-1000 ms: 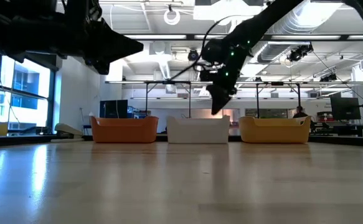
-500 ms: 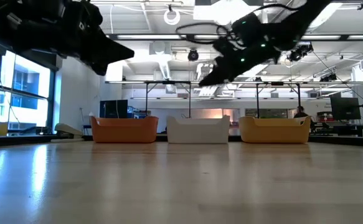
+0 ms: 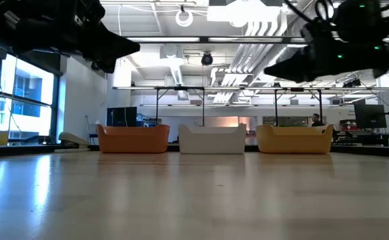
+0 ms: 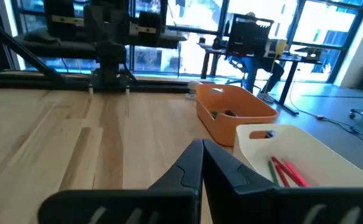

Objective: Sort crayons/erasers/pens/pencils in bins
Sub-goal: Return to Home Position

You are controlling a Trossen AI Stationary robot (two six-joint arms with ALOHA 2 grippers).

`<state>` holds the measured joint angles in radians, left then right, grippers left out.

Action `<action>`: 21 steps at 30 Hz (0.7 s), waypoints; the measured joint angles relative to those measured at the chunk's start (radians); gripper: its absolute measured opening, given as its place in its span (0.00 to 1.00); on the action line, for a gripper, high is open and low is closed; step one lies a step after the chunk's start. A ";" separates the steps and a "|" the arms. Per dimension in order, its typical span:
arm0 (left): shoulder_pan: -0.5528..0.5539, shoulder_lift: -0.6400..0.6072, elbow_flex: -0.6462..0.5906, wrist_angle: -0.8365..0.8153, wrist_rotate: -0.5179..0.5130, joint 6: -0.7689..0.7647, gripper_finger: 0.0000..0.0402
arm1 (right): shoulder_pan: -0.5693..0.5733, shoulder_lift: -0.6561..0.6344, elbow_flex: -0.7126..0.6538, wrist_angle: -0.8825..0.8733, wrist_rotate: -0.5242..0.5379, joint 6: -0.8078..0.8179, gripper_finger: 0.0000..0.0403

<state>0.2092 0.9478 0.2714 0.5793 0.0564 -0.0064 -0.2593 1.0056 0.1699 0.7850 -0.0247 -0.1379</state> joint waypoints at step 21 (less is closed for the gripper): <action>0.012 -0.092 -0.033 -0.059 -0.020 -0.036 0.00 | 0.000 -0.816 -0.160 -0.671 0.078 0.029 0.00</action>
<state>0.2214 0.8553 0.2380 0.5201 0.0365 -0.0426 -0.2588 0.1899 0.0097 0.1144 0.0529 -0.1090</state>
